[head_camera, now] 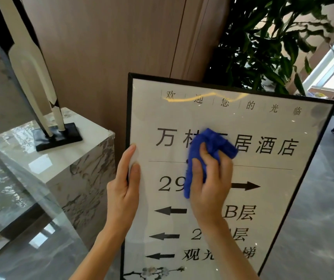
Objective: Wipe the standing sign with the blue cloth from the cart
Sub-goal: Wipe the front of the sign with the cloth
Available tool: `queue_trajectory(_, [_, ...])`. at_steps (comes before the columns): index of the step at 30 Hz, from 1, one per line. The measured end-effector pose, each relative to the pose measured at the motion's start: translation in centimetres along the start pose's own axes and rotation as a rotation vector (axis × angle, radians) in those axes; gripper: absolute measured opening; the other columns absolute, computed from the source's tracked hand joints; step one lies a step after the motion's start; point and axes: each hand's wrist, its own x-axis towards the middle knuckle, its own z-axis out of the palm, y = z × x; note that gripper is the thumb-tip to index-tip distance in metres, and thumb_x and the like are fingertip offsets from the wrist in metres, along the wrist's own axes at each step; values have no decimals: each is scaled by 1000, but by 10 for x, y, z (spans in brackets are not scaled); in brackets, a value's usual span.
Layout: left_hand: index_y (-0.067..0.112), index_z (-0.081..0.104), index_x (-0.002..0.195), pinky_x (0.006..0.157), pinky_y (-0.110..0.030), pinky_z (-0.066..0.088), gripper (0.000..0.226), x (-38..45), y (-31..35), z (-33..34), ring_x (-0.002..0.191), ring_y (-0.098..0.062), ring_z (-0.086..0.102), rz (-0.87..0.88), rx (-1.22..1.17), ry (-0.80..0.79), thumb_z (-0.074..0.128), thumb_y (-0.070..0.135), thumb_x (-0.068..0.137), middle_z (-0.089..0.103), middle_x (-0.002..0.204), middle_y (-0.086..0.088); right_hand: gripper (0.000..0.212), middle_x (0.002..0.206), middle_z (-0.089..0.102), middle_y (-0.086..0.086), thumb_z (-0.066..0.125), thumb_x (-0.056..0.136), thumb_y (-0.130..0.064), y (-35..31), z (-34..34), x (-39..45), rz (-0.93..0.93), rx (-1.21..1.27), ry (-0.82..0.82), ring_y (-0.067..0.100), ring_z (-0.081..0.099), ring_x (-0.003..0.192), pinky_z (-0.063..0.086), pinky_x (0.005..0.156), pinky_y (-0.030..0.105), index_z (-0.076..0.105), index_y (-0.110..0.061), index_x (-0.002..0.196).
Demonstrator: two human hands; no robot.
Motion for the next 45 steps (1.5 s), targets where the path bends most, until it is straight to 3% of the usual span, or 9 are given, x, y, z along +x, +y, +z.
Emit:
queue_trajectory(9, [69,37,134,54,-36,58,40,-2,0,-4,68,-25,64,-15,16,3,38,69,94,71,87,16,31,117,50,4,48,107,-35,-14,6,-37,-209,-190,-67,19,49,93,45,78,32,52,-18,132])
queue_trajectory(14, [70,36,133,54,-31,57,39,-2,1,-3,72,-26,64,7,41,6,38,69,94,70,88,20,33,119,47,3,41,108,-37,7,-17,-28,-49,-131,-57,19,53,99,52,80,34,52,-16,130])
queue_trajectory(19, [70,38,133,56,-54,54,35,-2,-1,-3,65,-37,58,7,68,15,39,53,101,68,82,5,22,125,46,4,49,101,-23,48,-54,15,180,-53,48,19,51,108,48,88,38,53,-15,122])
queue_trajectory(25, [70,39,132,53,-46,53,39,-1,-3,-2,60,-36,58,25,47,12,38,41,106,65,82,-7,30,130,48,23,50,103,-17,93,-98,79,276,-134,151,30,50,118,40,99,21,52,-6,131])
queue_trajectory(27, [71,39,131,44,-24,50,37,-1,-6,-3,48,-14,54,56,29,16,38,44,105,66,73,-1,35,134,47,22,48,104,-20,93,-97,91,288,-120,179,24,49,122,35,99,8,50,-7,137])
queue_trajectory(30, [72,38,130,44,-7,40,39,0,-7,-3,47,1,52,71,23,14,38,42,105,67,69,14,39,139,45,20,42,107,-24,76,-78,98,283,-113,228,25,47,126,41,107,26,47,-9,142])
queue_trajectory(32, [73,38,130,46,-6,42,38,0,-8,-3,49,2,55,61,-6,14,39,47,102,69,73,17,39,140,46,17,40,108,-24,53,-57,97,238,-118,228,27,47,126,43,106,37,47,-11,143])
queue_trajectory(38, [70,37,133,41,-12,40,38,1,-15,-5,44,-3,50,66,10,6,36,56,98,64,66,5,35,130,46,4,39,108,-25,-17,11,60,-102,-140,26,22,47,109,38,94,33,48,-15,140])
queue_trajectory(45, [68,36,135,46,-15,45,38,4,-14,-5,48,-4,51,32,-50,-46,36,53,100,62,71,-8,51,135,45,0,54,103,-26,-9,14,-20,-562,-242,-310,23,50,99,39,84,39,36,-26,151])
